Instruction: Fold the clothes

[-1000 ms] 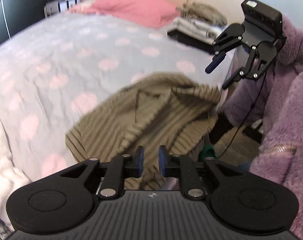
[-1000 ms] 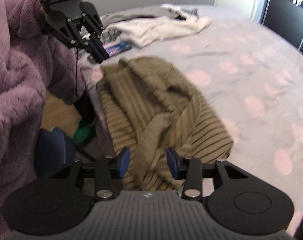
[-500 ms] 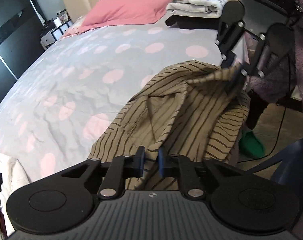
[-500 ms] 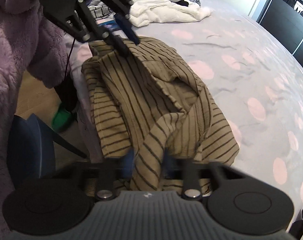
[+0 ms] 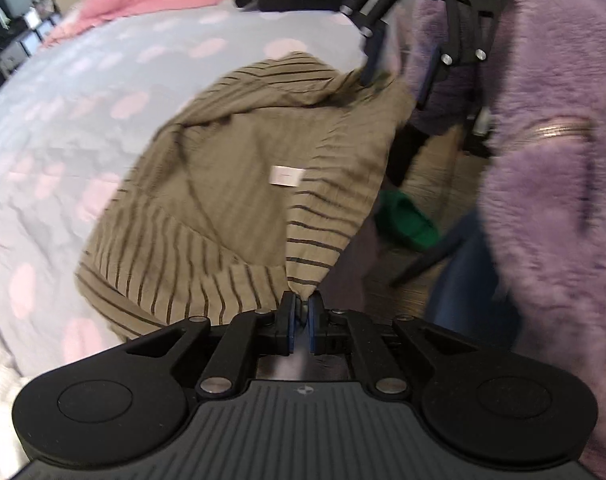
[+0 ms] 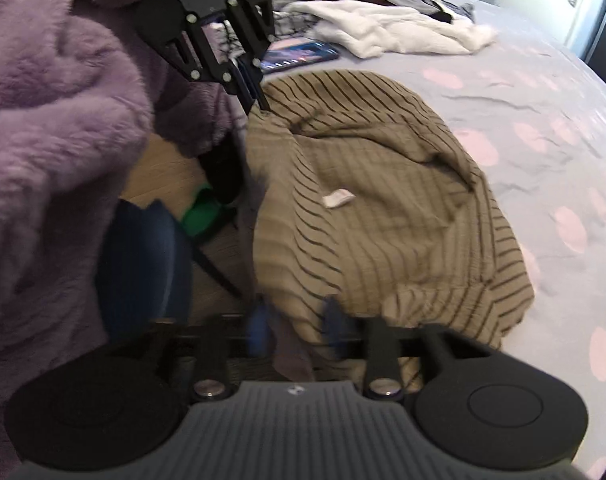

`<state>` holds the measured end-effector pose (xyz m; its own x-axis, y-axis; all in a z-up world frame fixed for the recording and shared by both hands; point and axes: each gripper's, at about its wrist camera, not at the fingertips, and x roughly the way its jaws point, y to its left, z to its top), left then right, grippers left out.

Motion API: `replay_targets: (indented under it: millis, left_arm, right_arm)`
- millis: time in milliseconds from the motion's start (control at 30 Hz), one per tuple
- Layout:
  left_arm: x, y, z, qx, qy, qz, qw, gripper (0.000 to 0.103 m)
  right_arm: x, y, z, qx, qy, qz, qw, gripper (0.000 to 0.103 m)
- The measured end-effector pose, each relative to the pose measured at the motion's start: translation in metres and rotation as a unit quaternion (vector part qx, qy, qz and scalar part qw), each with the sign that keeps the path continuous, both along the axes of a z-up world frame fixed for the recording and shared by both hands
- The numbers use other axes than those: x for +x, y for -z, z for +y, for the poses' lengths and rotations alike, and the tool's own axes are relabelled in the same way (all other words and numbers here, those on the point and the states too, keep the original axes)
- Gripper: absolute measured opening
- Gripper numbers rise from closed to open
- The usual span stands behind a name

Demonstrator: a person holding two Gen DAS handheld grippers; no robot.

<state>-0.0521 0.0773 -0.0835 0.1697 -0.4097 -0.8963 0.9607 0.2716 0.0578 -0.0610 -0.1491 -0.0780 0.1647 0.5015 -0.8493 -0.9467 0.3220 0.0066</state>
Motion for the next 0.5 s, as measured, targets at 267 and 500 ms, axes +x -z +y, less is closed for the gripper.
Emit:
replay_targets:
  millis: [267,500]
  left_arm:
    - [0.004,-0.026,0.003,-0.058,-0.009,0.0,0.9983,0.031]
    - [-0.011,0.006,-0.026,0.052,0.107,-0.088,0.989,0.031]
  right_arm:
    - [0.002,-0.021,-0.002,0.057,0.028,-0.03,0.998,0.054]
    - [-0.017,0.029,0.039,-0.067,-0.066,-0.056,0.994,0.054]
